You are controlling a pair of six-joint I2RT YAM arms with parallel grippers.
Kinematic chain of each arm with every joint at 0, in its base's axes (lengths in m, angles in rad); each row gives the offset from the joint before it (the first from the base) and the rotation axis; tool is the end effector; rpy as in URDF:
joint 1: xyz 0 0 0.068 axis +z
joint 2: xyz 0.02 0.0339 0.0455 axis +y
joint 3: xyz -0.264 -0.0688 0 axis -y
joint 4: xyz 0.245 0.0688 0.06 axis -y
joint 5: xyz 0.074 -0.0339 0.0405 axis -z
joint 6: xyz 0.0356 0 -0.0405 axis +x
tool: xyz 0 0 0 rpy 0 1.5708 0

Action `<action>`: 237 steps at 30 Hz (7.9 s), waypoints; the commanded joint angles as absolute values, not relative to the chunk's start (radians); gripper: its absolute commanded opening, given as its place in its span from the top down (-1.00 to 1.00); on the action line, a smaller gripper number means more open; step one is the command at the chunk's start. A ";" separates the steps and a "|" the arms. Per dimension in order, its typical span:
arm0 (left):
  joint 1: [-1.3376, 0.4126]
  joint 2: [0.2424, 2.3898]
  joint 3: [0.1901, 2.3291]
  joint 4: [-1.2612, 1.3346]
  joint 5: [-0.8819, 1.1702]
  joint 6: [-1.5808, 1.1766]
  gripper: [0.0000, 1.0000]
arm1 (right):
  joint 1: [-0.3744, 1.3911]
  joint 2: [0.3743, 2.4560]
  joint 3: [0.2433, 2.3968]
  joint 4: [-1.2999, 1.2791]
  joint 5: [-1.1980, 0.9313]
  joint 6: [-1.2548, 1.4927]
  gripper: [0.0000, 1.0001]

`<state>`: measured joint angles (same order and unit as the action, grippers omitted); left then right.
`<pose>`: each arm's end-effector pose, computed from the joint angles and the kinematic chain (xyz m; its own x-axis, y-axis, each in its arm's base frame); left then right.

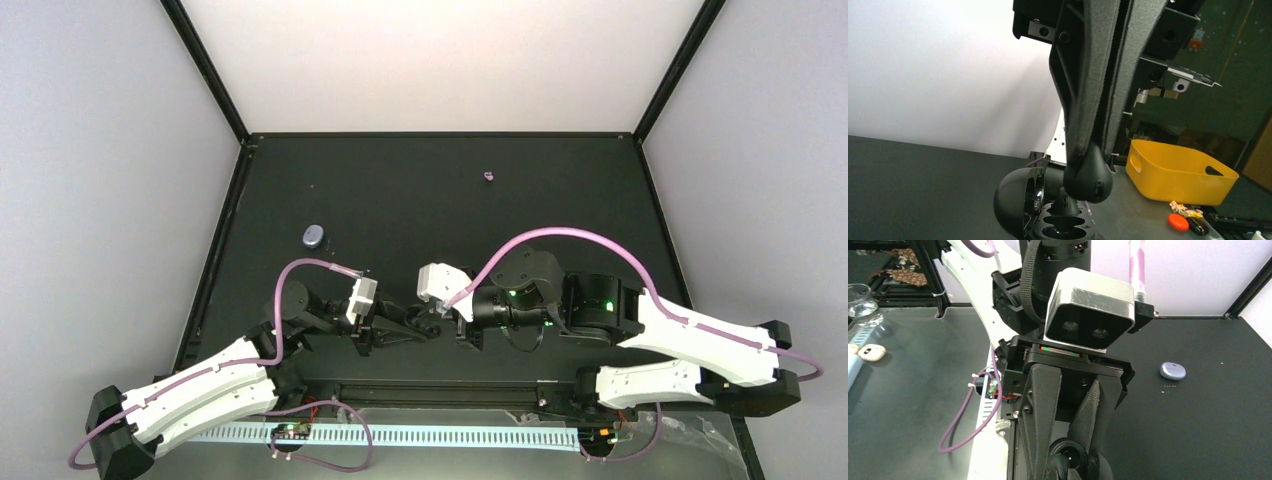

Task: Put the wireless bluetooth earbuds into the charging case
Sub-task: Place the earbud in the charging case, then close the charging case, then place the charging case at the center of the board, then move the charging case to the center of the board.

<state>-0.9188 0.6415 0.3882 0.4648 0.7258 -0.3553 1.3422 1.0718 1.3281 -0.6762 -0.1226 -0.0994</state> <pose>0.0777 -0.1408 0.2893 -0.2244 -0.1349 -0.9651 0.9709 -0.1162 -0.2095 0.0445 0.2107 0.4209 0.0065 -0.4066 -0.9136 -0.9963 0.0762 -0.0410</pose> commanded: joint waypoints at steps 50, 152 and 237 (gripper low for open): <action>-0.927 0.627 0.421 0.492 0.714 -0.353 0.97 | 1.385 1.090 1.293 -0.632 -0.011 -0.081 0.72; -0.471 1.693 1.063 0.014 0.465 -0.667 0.97 | 1.123 0.768 0.696 -0.405 0.421 0.463 -0.23; 0.035 1.893 1.258 -0.522 -0.041 -0.442 -0.87 | 1.123 0.655 0.720 -0.476 0.412 0.411 -0.28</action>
<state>0.0269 1.8709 1.2354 -0.5011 -0.0662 -0.4541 1.1259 0.6662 0.6880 -0.4633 0.4076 0.4030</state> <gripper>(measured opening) 0.955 0.637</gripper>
